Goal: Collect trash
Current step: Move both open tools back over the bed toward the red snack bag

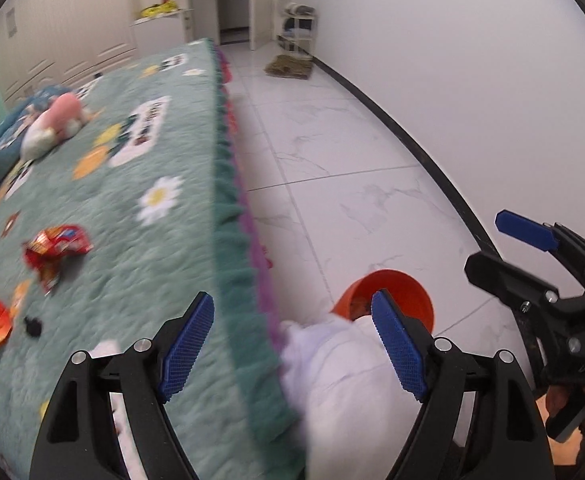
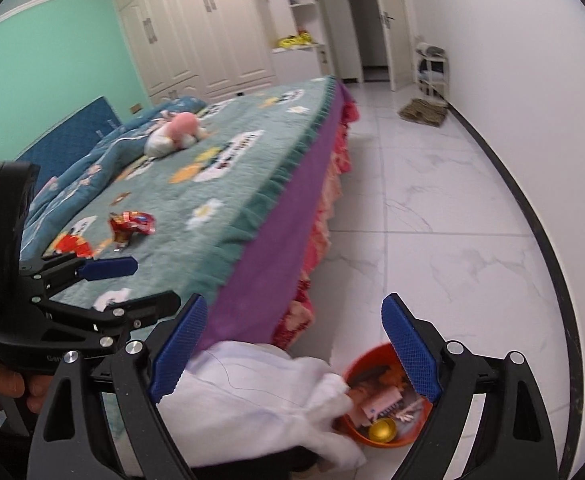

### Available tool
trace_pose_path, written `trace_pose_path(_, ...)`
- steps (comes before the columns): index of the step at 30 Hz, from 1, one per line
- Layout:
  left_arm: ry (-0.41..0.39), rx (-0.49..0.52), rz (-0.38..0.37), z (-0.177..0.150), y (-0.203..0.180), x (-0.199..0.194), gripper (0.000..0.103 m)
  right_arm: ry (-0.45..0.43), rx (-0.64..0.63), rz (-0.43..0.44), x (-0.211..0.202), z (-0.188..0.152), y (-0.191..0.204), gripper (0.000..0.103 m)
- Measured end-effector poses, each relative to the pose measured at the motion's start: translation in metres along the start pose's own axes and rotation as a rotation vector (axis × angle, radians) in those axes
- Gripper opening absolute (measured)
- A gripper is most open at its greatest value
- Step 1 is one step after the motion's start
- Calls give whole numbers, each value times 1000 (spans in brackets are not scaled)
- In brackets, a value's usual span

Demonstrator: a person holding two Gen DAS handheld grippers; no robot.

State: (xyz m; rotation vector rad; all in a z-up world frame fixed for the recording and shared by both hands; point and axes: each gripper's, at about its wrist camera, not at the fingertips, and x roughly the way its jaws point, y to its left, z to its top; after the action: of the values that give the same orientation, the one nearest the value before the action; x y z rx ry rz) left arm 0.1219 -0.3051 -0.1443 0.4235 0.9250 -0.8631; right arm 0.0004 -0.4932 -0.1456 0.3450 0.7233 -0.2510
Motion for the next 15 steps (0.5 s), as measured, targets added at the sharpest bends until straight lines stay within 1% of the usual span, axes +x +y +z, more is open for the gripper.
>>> trace_pose_path(7, -30, -102, 80, -25, 56, -33, 81, 1, -97, 77, 11, 15, 66, 88)
trace_pose_path(10, -46, -153, 113, -37, 84, -48, 85, 14, -143, 116, 23, 22, 100, 88)
trace_pose_path(15, -60, -233, 172, -53, 129, -68, 85, 31, -219, 172, 43, 30, 151, 88)
